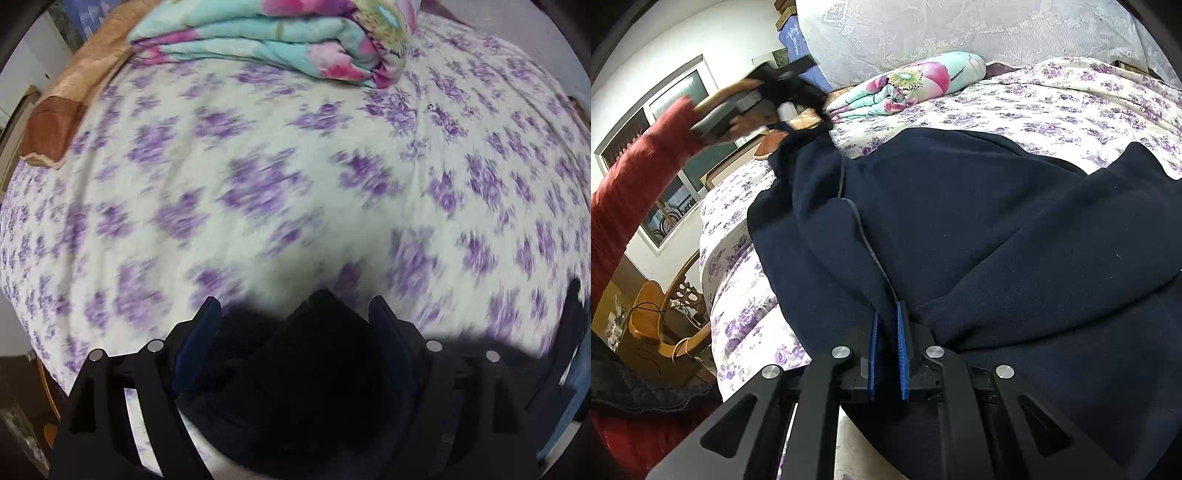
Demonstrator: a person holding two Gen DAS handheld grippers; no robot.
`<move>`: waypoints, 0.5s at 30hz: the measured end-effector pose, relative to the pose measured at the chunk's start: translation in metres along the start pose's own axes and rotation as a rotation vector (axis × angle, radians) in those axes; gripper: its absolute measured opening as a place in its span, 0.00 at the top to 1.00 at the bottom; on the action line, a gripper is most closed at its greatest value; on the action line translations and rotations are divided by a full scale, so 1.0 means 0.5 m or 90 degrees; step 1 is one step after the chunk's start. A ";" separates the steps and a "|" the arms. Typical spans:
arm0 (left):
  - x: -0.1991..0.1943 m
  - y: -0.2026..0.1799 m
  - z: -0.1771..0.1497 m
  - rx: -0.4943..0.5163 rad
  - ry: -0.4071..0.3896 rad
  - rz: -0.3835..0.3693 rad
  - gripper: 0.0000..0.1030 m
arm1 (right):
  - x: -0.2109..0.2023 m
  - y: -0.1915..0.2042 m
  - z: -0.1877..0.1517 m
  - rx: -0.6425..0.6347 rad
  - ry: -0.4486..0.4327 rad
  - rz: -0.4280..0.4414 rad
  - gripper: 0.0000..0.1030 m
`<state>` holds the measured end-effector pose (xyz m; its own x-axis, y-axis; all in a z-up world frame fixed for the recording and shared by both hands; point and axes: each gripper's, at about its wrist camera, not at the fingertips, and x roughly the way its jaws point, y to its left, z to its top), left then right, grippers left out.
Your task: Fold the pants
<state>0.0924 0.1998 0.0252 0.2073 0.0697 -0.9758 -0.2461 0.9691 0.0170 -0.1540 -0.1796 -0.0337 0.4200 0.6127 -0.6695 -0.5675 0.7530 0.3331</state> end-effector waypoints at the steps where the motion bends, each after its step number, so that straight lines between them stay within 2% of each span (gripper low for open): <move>1: -0.009 0.023 -0.023 -0.005 -0.005 -0.007 0.22 | 0.000 0.000 0.000 0.000 0.000 0.001 0.91; 3: -0.016 0.087 -0.090 -0.027 0.000 -0.034 0.21 | -0.001 -0.002 0.000 0.002 -0.002 0.003 0.91; 4: -0.012 0.143 -0.146 -0.055 0.003 -0.071 0.20 | -0.001 -0.003 0.000 0.003 -0.003 0.004 0.91; 5: -0.012 0.173 -0.177 -0.075 0.006 -0.092 0.14 | -0.002 -0.004 -0.001 0.003 -0.003 0.006 0.90; 6: -0.003 0.231 -0.229 -0.123 0.005 -0.147 0.09 | -0.002 -0.006 -0.001 0.004 -0.002 0.008 0.90; 10: 0.030 0.364 -0.366 -0.289 -0.002 -0.325 0.11 | -0.001 -0.010 0.000 0.007 0.001 0.013 0.89; 12: 0.030 0.385 -0.400 -0.325 -0.018 -0.373 0.13 | -0.001 -0.009 0.000 0.005 0.001 0.011 0.89; 15: 0.004 0.367 -0.422 -0.320 -0.047 -0.434 0.13 | -0.002 -0.005 0.000 -0.001 0.001 0.003 0.89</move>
<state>-0.1523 0.3277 -0.0197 0.5198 -0.4588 -0.7206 -0.4329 0.5857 -0.6852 -0.1531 -0.1820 -0.0341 0.4160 0.6159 -0.6690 -0.5705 0.7497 0.3354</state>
